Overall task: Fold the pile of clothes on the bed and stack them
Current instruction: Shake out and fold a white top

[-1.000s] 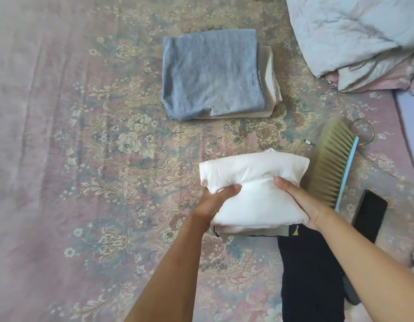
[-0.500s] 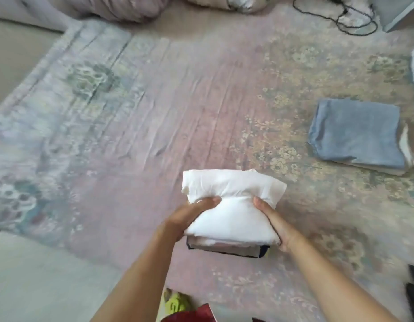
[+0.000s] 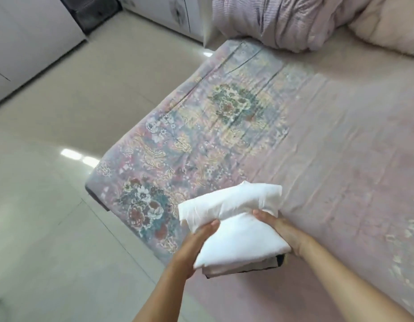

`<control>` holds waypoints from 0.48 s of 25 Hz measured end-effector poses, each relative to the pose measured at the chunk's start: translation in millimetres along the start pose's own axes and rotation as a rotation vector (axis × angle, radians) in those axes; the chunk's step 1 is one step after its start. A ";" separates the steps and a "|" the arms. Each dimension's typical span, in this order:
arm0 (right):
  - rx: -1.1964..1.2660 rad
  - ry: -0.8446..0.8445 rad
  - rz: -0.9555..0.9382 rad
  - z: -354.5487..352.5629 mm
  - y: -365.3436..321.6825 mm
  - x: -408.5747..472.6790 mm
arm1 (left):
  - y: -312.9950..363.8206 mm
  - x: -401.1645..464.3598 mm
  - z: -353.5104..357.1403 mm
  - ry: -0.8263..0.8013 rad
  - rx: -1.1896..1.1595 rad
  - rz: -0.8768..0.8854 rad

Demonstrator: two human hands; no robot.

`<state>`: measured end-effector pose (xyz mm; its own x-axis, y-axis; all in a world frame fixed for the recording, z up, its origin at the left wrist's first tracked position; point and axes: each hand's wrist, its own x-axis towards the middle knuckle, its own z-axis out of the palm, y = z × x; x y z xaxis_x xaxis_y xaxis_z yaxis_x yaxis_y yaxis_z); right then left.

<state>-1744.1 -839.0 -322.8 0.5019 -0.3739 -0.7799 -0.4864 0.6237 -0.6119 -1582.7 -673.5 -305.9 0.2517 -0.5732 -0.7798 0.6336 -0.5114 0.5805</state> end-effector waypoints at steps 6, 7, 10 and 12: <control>-0.206 -0.163 -0.111 103.8 -94.6 130.7 | 57.2 61.9 -97.7 0.204 -0.243 0.201; -0.252 -0.198 -0.123 119.4 -111.9 148.5 | 66.1 70.2 -108.6 0.237 -0.314 0.243; -0.364 -0.325 -0.126 160.1 -159.3 200.0 | 80.6 99.4 -141.1 0.363 -0.442 0.330; -0.479 -0.340 -0.125 172.3 -170.6 224.8 | 72.7 123.7 -155.4 0.453 -0.438 0.316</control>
<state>-1425.1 -911.2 -371.2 0.7383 -0.1346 -0.6609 -0.6374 0.1812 -0.7489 -1391.8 -682.1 -396.6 0.6920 -0.2806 -0.6651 0.6919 -0.0050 0.7220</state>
